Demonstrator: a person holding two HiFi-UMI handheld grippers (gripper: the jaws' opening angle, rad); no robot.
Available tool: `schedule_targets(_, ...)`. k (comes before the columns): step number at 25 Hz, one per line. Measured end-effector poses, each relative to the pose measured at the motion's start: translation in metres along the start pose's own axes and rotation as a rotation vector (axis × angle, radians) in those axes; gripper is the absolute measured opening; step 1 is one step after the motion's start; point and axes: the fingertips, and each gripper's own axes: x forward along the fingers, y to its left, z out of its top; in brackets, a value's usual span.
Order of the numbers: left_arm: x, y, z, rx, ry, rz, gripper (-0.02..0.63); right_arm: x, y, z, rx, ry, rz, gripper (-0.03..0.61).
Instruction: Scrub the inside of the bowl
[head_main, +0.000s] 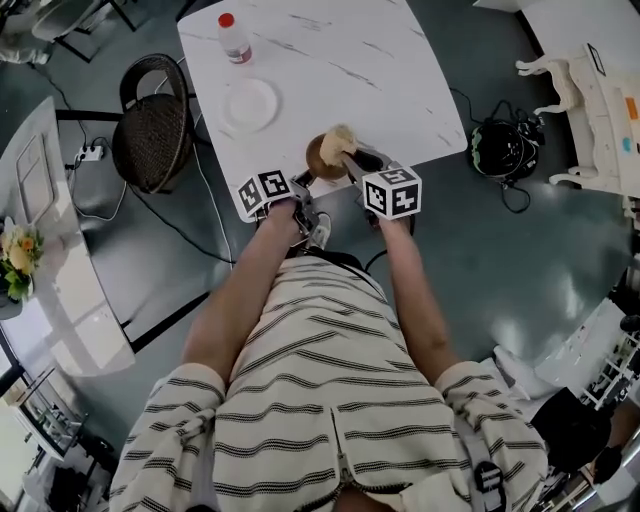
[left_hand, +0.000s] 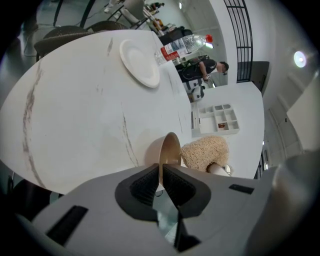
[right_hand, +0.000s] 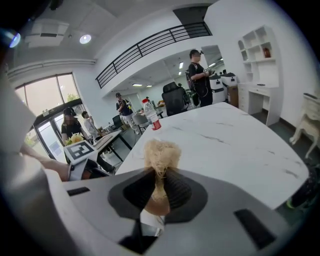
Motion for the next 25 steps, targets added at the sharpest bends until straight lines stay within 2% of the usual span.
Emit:
schedule_targets(6, -0.001, 0.000, 0.001, 0.003, -0.008, 0.004, 0.009, -0.010, 0.000, 0.012, 0.101, -0.113, -0.009, 0.060)
schedule_targets(11, -0.002, -0.001, 0.000, 0.005, -0.010, -0.003, 0.017, -0.015, -0.003, 0.018, 0.155, -0.167, -0.024, 0.060)
schedule_targets(13, -0.002, -0.002, -0.001, 0.004, -0.007, -0.009, 0.053, -0.017, -0.002, 0.020, 0.161, -0.181, -0.029, 0.060)
schedule_targets(25, -0.013, 0.003, 0.003, 0.016, -0.041, 0.024, 0.098, -0.030, 0.006, 0.030, 0.143, -0.226, -0.042, 0.060)
